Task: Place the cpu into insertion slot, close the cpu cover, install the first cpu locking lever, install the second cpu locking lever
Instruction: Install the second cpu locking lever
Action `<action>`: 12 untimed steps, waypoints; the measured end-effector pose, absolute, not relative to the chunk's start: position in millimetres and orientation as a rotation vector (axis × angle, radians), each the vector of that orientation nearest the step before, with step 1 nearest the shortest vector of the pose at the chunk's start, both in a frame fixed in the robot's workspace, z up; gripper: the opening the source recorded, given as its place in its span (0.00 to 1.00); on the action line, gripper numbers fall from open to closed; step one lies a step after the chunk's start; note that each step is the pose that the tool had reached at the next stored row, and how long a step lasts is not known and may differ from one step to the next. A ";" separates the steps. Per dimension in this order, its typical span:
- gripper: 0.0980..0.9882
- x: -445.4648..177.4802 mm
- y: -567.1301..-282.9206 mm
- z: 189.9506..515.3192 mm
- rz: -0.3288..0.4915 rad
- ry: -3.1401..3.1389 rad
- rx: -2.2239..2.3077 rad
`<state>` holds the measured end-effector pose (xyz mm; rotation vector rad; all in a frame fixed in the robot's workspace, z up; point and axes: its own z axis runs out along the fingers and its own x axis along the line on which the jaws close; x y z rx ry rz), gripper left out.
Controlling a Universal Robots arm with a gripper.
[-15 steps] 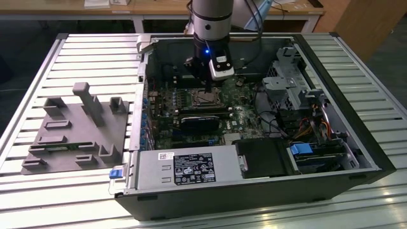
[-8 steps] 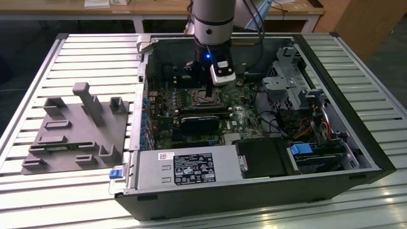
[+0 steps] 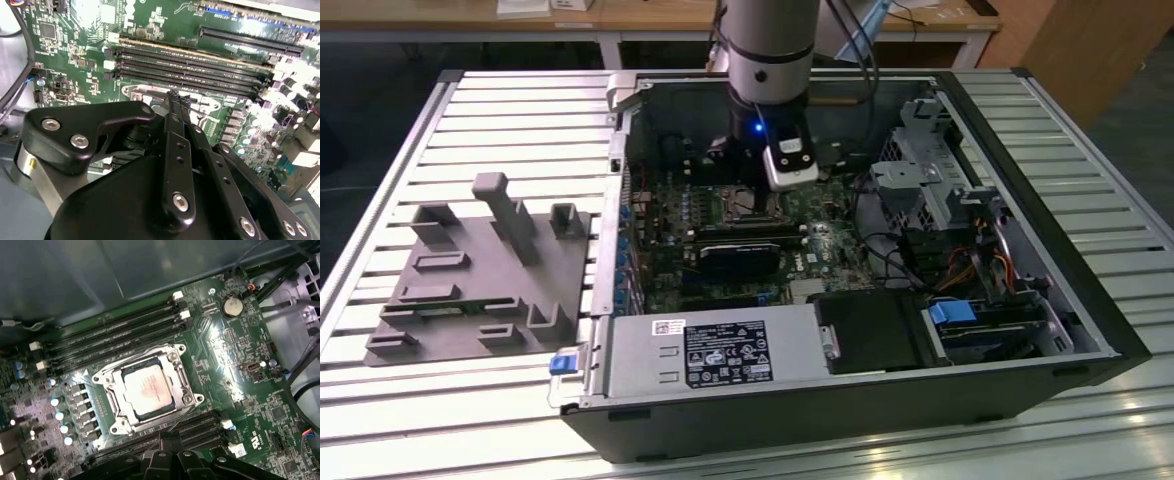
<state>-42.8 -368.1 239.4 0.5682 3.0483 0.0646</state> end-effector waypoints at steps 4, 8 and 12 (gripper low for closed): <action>0.00 -43.6 -368.9 238.3 0.066 3.060 0.506; 0.00 -45.1 -369.6 236.0 0.067 3.072 0.438; 0.00 -47.7 -371.4 232.2 0.082 3.078 0.402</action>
